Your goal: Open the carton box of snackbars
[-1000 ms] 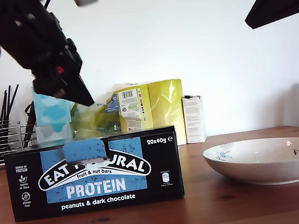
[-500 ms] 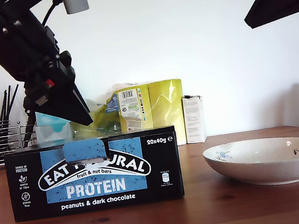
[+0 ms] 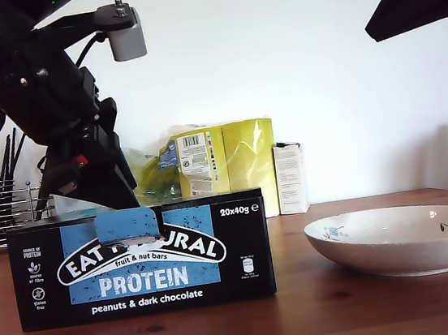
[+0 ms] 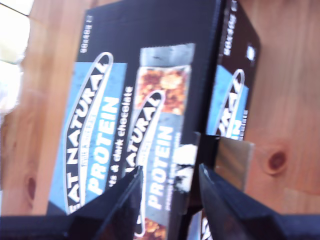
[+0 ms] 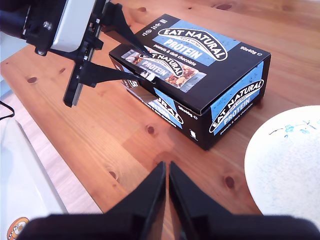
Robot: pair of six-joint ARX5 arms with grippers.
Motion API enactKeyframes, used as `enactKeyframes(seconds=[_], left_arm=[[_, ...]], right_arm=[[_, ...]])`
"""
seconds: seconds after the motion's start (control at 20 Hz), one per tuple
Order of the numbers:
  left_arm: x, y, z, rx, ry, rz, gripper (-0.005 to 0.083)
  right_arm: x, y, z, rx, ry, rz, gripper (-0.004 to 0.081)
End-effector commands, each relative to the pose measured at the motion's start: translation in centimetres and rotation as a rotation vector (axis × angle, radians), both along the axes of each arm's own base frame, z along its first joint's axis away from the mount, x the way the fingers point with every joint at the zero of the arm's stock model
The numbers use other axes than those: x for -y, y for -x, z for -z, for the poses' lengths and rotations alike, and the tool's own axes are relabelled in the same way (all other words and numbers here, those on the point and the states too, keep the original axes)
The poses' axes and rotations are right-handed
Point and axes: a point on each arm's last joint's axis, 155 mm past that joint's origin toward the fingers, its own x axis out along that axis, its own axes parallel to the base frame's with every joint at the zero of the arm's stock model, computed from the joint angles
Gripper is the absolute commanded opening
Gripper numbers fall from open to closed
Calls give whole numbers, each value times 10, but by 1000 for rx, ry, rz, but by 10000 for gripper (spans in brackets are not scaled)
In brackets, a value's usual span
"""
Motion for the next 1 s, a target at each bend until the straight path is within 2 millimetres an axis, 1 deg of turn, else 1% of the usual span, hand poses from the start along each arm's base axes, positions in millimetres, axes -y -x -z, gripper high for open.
enactKeyframes(seconds=[0.0,0.3,0.7,0.95], left_arm=[[1,-1,6,-1,-8,2,325],[5,-1,19,-13,-38,6,325],[12,7,18,-7,-50,27,325],[10,3,18,-4,-42,12,322]], right_arm=[[-2,1,-1,5,-6,-9,-13],[-2,1,-1,5,-6,-9,-13],[-2,1,-1,4,-5,-9,-13],[-3,2,-1,2,-9,-13,-13]])
